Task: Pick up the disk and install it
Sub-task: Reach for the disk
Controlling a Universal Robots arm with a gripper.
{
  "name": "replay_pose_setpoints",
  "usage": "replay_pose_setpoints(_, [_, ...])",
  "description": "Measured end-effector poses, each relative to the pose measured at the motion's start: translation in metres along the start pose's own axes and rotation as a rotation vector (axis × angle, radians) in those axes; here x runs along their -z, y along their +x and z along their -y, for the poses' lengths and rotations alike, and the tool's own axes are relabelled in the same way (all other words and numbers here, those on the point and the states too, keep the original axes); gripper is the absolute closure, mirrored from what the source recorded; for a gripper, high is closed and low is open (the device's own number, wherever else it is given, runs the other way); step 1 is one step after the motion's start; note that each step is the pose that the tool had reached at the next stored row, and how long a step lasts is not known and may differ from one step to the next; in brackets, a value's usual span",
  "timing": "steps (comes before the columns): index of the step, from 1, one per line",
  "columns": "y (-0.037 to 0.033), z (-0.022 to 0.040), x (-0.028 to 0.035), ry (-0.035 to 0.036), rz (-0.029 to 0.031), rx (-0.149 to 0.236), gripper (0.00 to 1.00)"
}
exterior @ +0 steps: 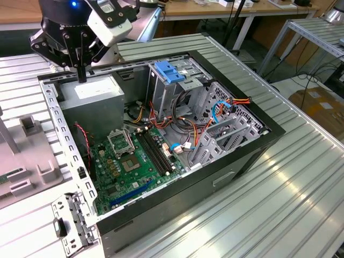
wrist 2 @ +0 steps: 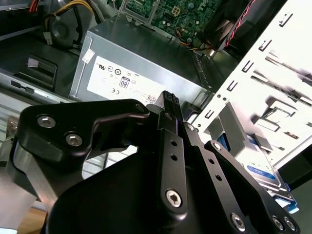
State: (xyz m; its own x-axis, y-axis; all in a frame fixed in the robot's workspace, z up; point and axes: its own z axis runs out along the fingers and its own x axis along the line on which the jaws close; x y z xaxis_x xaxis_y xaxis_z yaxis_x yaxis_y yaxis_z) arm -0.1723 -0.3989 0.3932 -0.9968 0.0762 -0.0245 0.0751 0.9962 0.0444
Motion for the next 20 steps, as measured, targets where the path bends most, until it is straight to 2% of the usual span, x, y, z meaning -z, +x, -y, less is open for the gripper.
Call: replay_pose_setpoints(20, [0.0099, 0.0007, 0.0003, 0.0, 0.0, 0.0, 0.89])
